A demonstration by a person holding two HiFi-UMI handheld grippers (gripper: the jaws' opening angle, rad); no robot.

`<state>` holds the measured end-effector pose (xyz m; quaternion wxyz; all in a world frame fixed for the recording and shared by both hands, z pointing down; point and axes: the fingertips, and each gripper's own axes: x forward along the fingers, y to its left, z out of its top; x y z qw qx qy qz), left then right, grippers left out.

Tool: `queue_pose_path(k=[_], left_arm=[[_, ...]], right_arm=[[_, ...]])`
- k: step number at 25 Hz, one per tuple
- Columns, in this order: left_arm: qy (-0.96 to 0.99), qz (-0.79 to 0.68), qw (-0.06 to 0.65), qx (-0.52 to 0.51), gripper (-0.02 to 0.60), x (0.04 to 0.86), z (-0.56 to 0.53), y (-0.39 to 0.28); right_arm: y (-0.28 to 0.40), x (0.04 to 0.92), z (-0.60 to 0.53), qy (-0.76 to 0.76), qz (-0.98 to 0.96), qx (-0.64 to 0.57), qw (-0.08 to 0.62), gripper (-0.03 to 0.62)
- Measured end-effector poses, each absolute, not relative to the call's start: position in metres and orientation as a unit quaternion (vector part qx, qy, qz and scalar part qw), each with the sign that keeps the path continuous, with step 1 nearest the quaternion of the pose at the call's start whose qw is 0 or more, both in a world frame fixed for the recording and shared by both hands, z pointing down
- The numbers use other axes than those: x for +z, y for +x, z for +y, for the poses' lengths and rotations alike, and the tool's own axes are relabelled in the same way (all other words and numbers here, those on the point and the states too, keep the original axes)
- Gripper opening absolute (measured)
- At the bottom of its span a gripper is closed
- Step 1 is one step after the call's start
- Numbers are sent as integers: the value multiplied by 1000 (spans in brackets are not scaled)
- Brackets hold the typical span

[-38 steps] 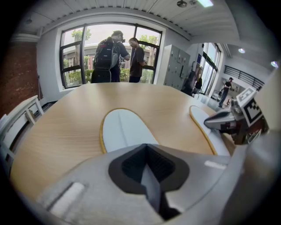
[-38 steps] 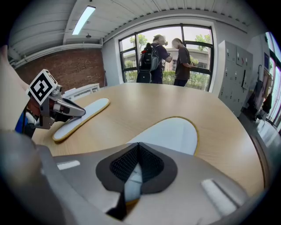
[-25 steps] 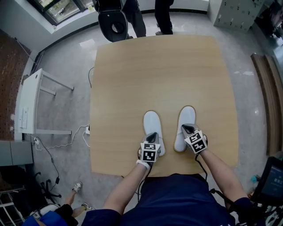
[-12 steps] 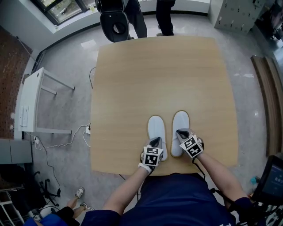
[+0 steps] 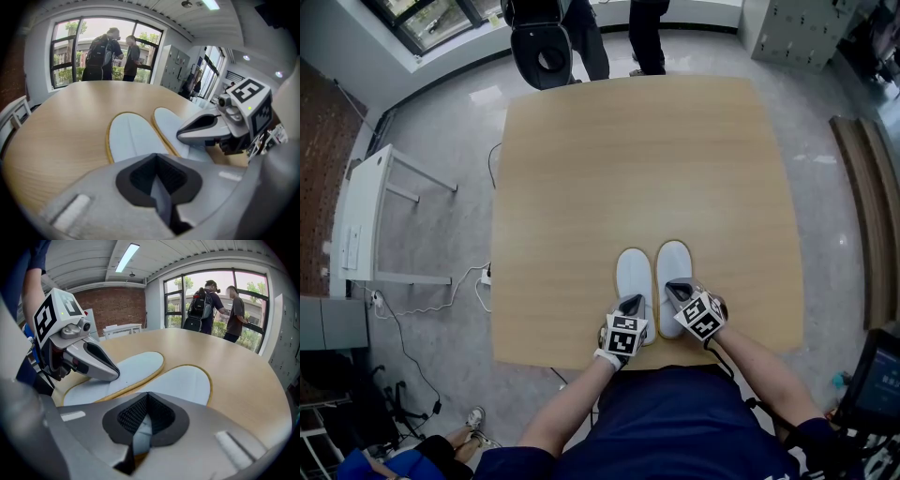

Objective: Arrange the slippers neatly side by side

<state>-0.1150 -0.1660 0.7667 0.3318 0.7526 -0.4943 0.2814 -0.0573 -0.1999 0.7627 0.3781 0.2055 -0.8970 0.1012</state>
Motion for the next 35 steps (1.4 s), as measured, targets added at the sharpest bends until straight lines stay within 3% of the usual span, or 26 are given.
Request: queue_pose_path(k=[20, 35], left_arm=[[747, -491, 343, 290, 3, 762, -172, -109], [809, -506, 275, 120, 3, 601, -208, -99]], right_arm=[[-53, 769, -204, 211, -888, 137, 386, 9], [-24, 640, -212, 291, -910, 220, 195, 9]])
